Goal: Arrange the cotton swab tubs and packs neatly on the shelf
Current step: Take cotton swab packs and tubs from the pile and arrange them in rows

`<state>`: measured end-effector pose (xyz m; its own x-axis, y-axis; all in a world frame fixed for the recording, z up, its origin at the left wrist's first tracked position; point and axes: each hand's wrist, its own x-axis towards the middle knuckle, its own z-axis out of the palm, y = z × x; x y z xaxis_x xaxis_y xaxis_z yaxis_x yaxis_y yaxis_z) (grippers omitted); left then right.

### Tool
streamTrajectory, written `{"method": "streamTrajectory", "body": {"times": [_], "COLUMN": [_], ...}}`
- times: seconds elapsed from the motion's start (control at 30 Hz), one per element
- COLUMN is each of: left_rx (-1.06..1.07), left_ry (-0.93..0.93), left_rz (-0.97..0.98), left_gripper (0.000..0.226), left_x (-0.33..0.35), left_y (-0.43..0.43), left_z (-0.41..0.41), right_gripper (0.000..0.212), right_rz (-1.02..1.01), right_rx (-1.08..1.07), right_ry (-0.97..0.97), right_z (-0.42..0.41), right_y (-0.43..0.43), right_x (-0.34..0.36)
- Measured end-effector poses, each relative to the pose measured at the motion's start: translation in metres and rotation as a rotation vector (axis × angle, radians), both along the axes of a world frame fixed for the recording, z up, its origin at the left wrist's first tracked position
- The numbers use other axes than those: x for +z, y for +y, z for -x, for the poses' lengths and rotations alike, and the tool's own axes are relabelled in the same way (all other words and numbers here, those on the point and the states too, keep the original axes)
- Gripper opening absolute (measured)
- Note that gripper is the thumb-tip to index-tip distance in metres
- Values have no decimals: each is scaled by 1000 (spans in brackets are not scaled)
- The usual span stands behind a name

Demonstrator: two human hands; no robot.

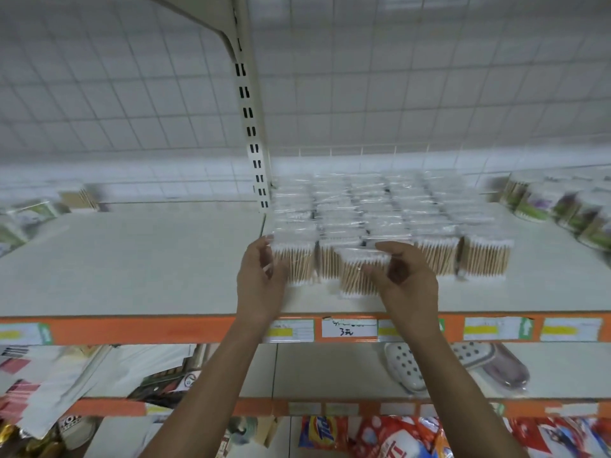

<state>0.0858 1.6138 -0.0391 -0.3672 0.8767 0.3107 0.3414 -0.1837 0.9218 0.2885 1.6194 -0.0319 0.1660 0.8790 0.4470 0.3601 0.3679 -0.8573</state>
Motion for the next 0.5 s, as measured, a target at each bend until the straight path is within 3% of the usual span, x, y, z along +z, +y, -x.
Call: {"method": "streamTrajectory", "body": {"times": [0.27, 0.5], "left_rx": [54, 101], "left_ry": [64, 124], "left_rz": [28, 78], "left_gripper": [40, 44], "left_x": [-7, -13], "left_y": [5, 6], "left_z": [-1, 0], "right_gripper": [40, 31], "right_rz": [-113, -285], "right_rx": [19, -135], "right_ry": [-138, -492], "right_z": [19, 26], "right_y": [4, 14], "right_x": [-4, -13]}}
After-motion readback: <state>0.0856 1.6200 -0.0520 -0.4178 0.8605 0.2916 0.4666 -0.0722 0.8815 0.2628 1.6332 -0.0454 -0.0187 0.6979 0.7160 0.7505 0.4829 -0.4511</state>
